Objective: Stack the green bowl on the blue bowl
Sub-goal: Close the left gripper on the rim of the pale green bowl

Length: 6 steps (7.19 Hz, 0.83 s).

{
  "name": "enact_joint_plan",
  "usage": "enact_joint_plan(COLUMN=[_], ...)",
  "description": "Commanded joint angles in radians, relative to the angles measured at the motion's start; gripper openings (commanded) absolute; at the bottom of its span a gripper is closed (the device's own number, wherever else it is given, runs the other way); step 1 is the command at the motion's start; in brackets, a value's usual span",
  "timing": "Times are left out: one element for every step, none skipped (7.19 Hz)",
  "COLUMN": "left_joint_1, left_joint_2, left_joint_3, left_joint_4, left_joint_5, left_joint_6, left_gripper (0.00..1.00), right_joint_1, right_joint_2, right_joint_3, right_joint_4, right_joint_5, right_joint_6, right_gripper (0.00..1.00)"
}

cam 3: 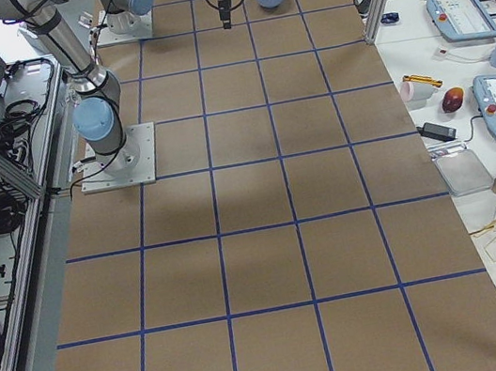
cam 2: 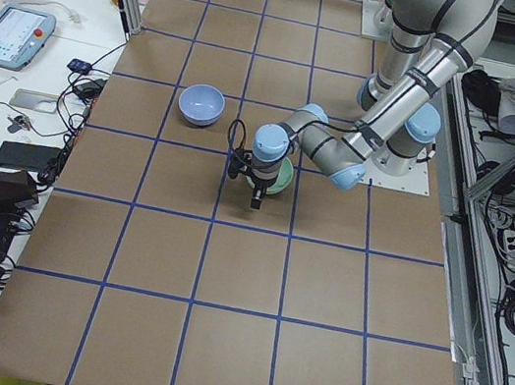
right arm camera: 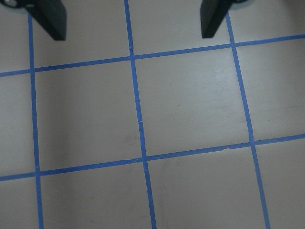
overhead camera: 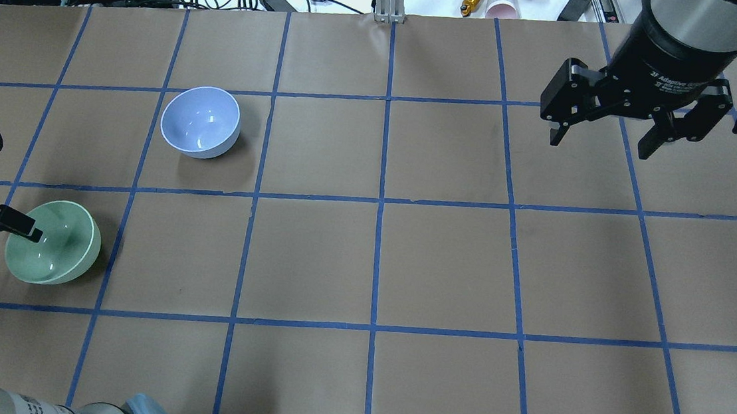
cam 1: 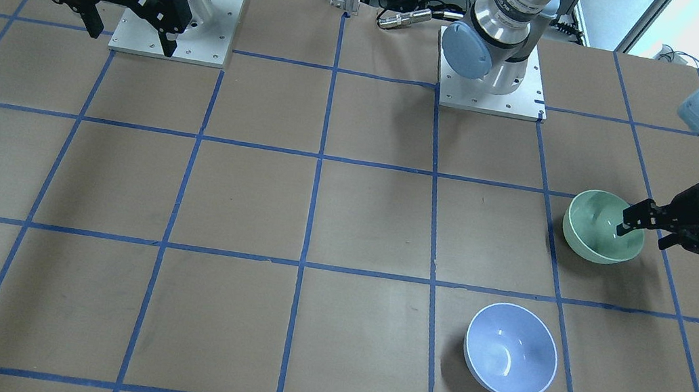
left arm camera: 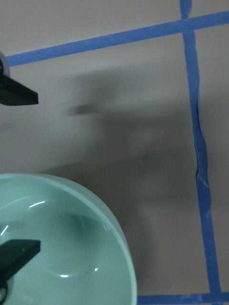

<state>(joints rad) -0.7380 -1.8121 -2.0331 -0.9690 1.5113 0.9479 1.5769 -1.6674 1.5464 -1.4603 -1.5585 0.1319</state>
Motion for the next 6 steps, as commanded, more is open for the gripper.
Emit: enact_joint_plan(left_joint_1=[0.000,0.000,0.000,0.002,0.021,0.029], left_joint_2=[-0.010,-0.012,-0.013,-0.018,-0.027,-0.032], left_joint_3=[-0.022,-0.047,-0.055,-0.055,-0.053,-0.053], left_joint_4=[0.004,0.027,0.042,0.044,0.046,0.044], left_joint_5=[0.001,0.001,0.004,0.010,0.010,0.007], left_joint_6=[-0.006,-0.009,-0.011,-0.012,-0.018,-0.018], left_gripper=[1.00,1.00,1.00,1.00,1.00,1.00], right_joint_1=[0.000,0.000,0.000,0.000,0.000,0.000], right_joint_2=[0.000,0.000,0.000,0.000,0.000,0.000], right_joint_3=[0.001,0.000,0.000,0.000,0.000,0.001], right_joint_4=[0.000,0.000,0.000,0.000,0.001,0.000], right_joint_5=[0.000,0.000,0.000,0.000,0.000,0.000], right_joint_6=[0.000,0.000,0.000,0.000,0.000,0.000], right_gripper=[1.00,1.00,1.00,1.00,1.00,1.00])
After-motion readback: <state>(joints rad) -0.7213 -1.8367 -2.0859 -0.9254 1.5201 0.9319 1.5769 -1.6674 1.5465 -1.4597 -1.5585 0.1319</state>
